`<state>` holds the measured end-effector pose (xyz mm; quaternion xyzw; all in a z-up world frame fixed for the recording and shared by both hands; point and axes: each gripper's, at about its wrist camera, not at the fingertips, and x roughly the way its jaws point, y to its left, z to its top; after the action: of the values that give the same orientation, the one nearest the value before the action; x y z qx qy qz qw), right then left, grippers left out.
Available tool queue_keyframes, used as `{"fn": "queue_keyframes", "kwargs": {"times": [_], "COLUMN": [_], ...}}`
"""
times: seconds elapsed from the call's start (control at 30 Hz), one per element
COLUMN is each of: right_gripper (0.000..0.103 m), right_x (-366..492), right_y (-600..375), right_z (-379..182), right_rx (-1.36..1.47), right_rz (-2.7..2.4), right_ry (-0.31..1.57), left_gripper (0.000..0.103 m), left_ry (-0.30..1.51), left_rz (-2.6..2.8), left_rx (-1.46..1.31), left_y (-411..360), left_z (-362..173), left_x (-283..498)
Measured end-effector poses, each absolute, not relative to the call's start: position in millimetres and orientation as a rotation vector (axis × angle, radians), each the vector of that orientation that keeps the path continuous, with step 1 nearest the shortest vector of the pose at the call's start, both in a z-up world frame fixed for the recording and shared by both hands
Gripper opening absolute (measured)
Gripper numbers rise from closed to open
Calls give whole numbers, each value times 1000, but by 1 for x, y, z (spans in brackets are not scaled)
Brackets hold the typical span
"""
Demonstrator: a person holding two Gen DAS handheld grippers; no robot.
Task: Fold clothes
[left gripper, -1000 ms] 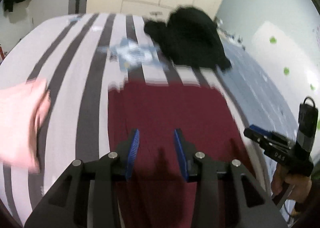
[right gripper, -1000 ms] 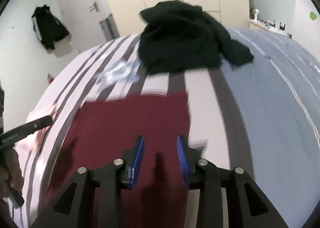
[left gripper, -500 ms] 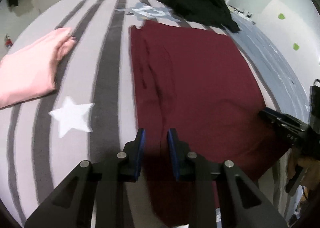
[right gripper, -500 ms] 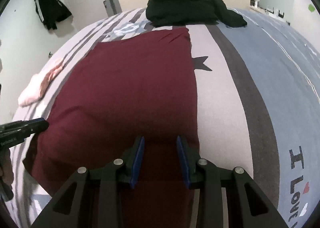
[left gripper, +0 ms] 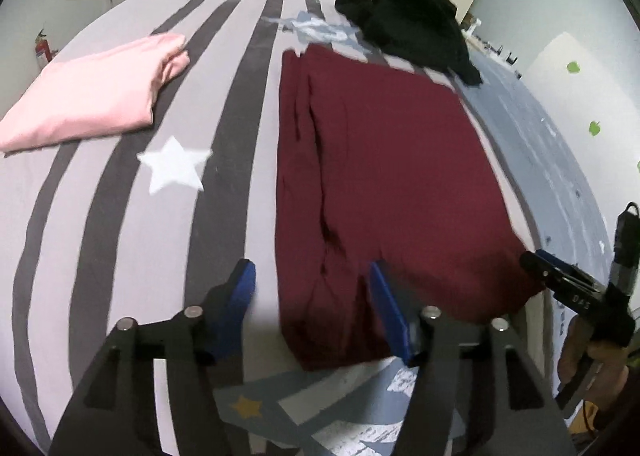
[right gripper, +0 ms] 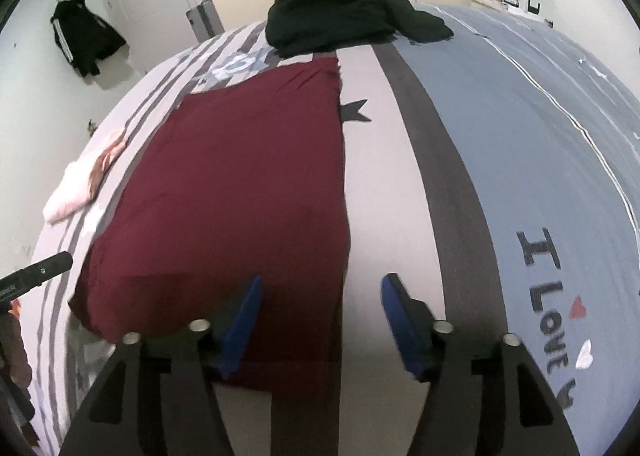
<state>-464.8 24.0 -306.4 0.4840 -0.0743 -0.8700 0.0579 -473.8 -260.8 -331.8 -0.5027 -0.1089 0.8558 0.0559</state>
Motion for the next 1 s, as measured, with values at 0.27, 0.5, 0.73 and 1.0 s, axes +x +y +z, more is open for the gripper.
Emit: {"fn": "queue_keyframes", "kwargs": {"times": [0.27, 0.5, 0.73, 1.0], "right_gripper": [68, 70, 65, 13], "right_x": [-455, -450, -451, -435], "right_y": [23, 23, 20, 11], "right_z": [-320, -328, -334, -320], "right_rx": [1508, 1518, 1519, 1493], "right_rz": [-2577, -2514, -2481, -2478], "right_ry": [-308, -404, -474, -436], "left_gripper": [72, 53, 15, 10], "left_ry": [-411, -347, -331, -346], "left_rz": [2574, 2487, 2459, 2452], "left_rx": [-1611, -1585, -1549, -1488], "left_y": [-265, -243, -239, -245], "left_z": [-366, -368, -368, -337], "left_x": [-467, -452, -453, -419]}}
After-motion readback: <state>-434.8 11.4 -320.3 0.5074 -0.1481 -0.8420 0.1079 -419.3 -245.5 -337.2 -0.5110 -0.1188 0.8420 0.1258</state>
